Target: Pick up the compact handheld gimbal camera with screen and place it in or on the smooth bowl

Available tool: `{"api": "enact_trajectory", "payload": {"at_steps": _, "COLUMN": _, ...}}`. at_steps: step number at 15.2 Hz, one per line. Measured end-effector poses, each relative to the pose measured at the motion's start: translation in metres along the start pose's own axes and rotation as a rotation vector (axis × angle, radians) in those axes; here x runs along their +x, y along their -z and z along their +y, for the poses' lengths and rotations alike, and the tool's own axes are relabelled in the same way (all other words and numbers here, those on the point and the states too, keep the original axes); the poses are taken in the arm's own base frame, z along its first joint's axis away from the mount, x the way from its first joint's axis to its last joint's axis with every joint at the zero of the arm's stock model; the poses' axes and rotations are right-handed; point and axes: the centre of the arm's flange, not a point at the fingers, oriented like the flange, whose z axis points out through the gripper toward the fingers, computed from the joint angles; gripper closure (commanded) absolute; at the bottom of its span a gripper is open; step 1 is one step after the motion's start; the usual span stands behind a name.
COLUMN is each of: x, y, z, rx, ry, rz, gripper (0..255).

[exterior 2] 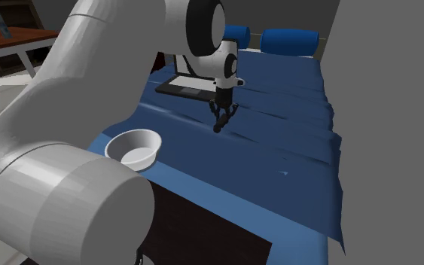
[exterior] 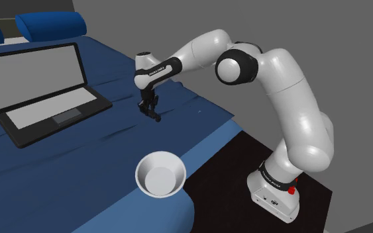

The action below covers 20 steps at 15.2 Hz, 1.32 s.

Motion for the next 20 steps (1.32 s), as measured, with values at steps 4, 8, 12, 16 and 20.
{"api": "enact_trajectory", "payload": {"at_steps": 4, "x": -0.002, "y": 0.021, "z": -0.001, "rx": 0.000, "ry": 0.000, "rz": 0.000, "gripper": 255}}
{"api": "enact_trajectory", "payload": {"at_steps": 8, "x": -0.006, "y": 0.040, "z": 0.000, "rx": 0.000, "ry": 0.000, "rz": 0.000, "gripper": 255}}
{"api": "enact_trajectory", "payload": {"at_steps": 12, "x": -0.008, "y": 0.062, "z": 0.001, "rx": 0.000, "ry": 0.000, "rz": 0.000, "gripper": 255}}
{"api": "enact_trajectory", "payload": {"at_steps": 16, "x": -0.010, "y": 0.084, "z": 0.001, "rx": 0.000, "ry": 0.000, "rz": 0.000, "gripper": 255}}
{"api": "enact_trajectory", "payload": {"at_steps": 20, "x": -0.013, "y": 0.104, "z": 0.002, "rx": 0.000, "ry": 0.000, "rz": 0.000, "gripper": 255}}
